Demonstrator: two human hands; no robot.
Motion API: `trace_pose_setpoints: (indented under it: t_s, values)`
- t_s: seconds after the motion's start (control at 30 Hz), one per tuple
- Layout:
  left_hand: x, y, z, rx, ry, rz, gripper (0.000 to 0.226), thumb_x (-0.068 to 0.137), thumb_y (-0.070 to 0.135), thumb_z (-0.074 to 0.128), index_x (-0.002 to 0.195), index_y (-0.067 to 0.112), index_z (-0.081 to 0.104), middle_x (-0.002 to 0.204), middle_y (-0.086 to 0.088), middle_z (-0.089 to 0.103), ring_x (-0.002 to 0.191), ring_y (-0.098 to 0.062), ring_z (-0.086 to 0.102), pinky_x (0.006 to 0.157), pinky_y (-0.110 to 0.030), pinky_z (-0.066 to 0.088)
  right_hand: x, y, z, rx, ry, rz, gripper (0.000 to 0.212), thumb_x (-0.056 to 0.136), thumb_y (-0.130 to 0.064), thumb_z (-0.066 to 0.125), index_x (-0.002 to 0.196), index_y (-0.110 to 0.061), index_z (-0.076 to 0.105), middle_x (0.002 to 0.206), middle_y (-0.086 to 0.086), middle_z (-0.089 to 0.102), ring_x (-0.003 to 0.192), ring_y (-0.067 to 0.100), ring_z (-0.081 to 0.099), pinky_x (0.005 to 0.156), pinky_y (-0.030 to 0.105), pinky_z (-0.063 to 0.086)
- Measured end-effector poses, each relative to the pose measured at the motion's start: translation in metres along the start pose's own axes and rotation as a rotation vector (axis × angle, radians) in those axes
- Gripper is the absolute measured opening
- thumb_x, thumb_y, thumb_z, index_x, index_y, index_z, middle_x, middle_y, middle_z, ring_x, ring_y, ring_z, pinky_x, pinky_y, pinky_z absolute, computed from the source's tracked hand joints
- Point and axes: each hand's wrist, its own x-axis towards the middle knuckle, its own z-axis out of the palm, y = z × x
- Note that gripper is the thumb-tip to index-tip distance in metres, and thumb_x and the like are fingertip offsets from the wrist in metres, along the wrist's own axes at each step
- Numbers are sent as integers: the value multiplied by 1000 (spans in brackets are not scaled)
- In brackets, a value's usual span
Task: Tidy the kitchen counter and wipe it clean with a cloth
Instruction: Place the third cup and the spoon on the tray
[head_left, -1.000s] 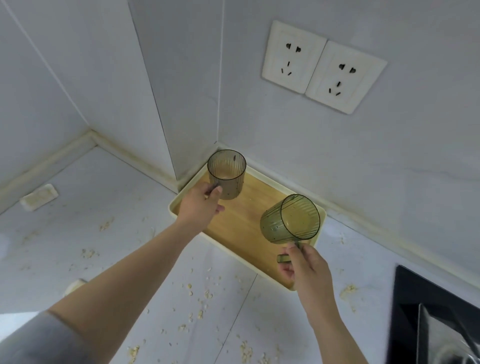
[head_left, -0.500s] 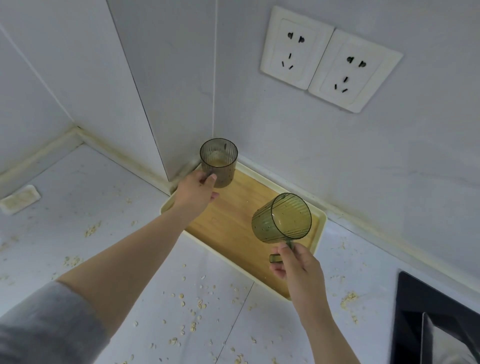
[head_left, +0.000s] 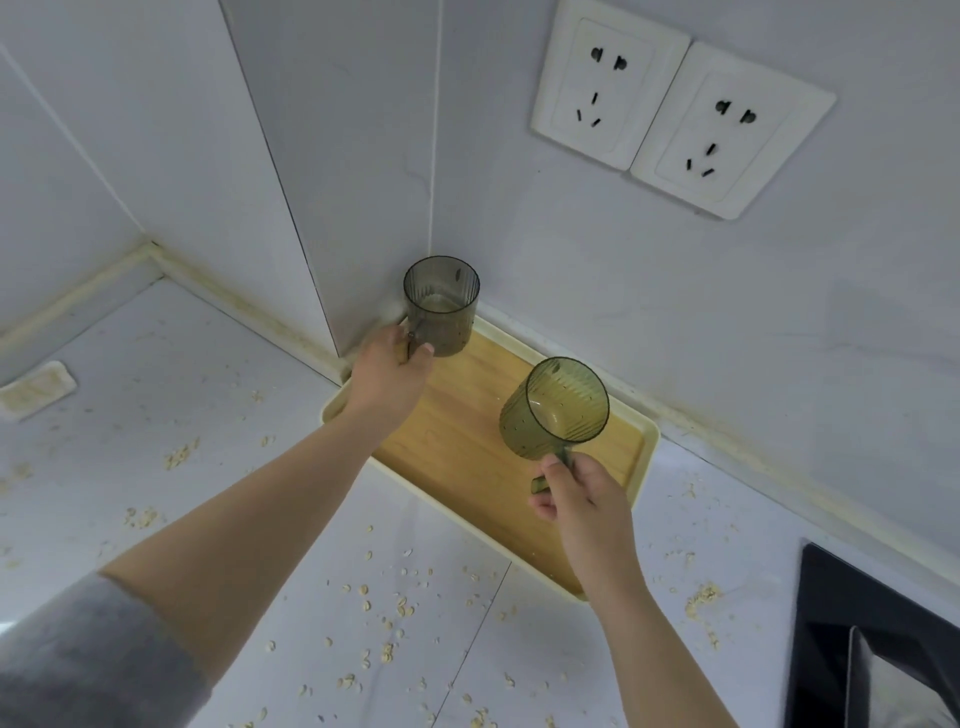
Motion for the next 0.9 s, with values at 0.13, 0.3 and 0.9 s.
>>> trace_pose_setpoints:
  t_s: [0.13, 0.3, 0.9]
  values:
    - [-11, -6, -5, 58, 71, -72, 48, 91, 27, 58, 135, 14, 47, 131, 0, 54, 99, -20, 58, 77, -30, 42, 14, -8, 12, -35, -15, -12, 18, 96, -29, 51, 94, -16, 63, 94, 5, 66, 72, 10, 66, 79, 34, 58]
    - [-32, -18, -12, -45, 28, -90, 40, 87, 21, 62, 126, 20, 56, 120, 8, 60, 99, -21, 65, 92, -41, 51, 34, -20, 32, -112, -15, -51, 23, 97, -29, 48, 92, -10, 60, 87, 8, 65, 78, 18, 67, 76, 39, 55]
    - [-105, -59, -25, -86, -21, -126, 25, 91, 14, 56, 115, 17, 64, 105, 7, 67, 99, -14, 65, 92, -37, 52, 43, -16, 59, -91, -32, -24, 40, 93, -30, 53, 131, -24, 44, 123, -9, 53, 112, 20, 59, 99, 44, 47]
